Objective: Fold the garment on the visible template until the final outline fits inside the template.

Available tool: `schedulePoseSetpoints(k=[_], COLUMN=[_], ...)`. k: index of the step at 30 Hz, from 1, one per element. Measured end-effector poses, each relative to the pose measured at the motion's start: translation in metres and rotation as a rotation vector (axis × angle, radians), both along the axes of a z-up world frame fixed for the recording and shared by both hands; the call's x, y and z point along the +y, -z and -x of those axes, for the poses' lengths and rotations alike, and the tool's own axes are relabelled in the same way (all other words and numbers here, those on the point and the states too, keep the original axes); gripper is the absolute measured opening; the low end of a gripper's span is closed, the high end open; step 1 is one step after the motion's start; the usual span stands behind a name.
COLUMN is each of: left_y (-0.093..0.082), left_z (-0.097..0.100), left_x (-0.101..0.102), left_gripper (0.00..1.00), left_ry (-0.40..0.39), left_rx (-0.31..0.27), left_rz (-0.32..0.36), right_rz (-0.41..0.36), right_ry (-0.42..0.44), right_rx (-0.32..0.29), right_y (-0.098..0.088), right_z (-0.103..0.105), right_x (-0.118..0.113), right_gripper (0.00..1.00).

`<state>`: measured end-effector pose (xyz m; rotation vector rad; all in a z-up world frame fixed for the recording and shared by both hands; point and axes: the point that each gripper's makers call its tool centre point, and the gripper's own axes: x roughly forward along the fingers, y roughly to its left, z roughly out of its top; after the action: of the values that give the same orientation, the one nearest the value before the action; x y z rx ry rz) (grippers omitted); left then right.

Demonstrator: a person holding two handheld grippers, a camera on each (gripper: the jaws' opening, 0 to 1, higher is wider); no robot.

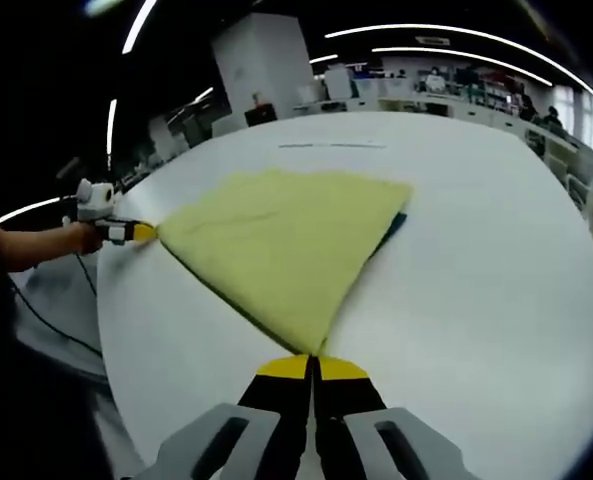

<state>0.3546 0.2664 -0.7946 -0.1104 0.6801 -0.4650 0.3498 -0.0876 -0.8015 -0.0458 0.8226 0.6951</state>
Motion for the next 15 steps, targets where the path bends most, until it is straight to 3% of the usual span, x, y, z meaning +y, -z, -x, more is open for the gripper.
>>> schedulePoseSetpoints(k=[15], left_y=[0.000], left_z=[0.025], left_x=[-0.003], left_gripper=[0.01], left_ry=[-0.018], left_rx=[0.001], left_rz=[-0.027], right_rz=[-0.053], right_ry=[0.061], right_rx=[0.014], right_y=[0.000], right_z=[0.019], right_x=[-0.005], right_gripper=[0.00])
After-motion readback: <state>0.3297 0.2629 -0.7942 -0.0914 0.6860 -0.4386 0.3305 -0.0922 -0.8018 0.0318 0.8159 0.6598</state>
